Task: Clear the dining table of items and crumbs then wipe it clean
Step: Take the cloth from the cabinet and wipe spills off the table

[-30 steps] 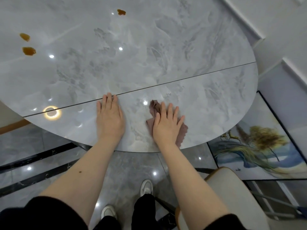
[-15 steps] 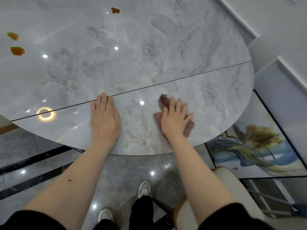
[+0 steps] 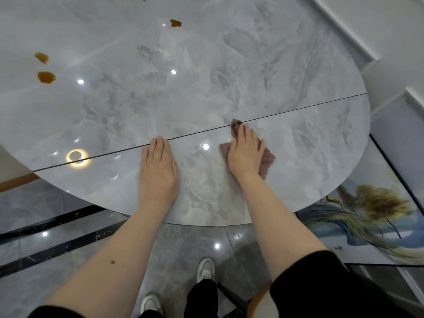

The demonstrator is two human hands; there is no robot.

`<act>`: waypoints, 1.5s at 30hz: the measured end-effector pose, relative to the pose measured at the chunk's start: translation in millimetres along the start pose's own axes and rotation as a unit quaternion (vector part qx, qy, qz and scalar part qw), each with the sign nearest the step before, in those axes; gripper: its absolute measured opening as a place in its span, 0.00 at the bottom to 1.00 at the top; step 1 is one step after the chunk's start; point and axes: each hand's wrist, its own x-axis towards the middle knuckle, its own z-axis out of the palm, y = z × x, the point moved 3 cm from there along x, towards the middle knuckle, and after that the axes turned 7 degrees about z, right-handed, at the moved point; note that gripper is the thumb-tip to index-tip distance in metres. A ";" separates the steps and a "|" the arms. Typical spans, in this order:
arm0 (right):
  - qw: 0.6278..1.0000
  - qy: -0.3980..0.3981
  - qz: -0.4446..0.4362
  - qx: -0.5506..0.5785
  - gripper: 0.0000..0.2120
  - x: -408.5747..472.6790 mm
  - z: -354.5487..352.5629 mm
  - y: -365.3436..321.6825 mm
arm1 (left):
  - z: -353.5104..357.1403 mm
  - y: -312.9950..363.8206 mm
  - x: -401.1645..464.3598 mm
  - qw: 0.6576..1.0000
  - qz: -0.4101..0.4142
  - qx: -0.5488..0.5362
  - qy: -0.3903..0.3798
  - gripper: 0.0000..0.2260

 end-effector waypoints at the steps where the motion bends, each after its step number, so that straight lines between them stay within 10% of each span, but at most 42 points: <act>1: 0.999 -0.016 -0.045 -0.006 0.24 -4.4 3.7 -16.6 | -0.1 0.3 0.8 1.000 0.001 0.001 0.001 0.25; 8: 0.950 -0.093 -0.298 -0.010 0.26 -88.3 3.1 -26.9 | -2.6 -0.8 1.1 1.000 -0.003 -0.007 0.003 0.23; 16: 0.981 -0.058 -0.183 -0.018 0.28 -120.0 13.2 -49.7 | -33.3 -42.0 -10.9 0.999 -0.010 -0.018 0.046 0.24; 30: 0.862 -0.174 -0.475 -0.040 0.23 -126.6 22.5 -159.2 | -82.6 -202.8 14.8 0.977 -0.195 0.081 0.041 0.23; 45: 0.894 -0.134 -0.425 -0.033 0.23 -62.4 66.6 -311.9 | -78.6 -225.7 30.8 0.968 -0.226 0.040 0.098 0.24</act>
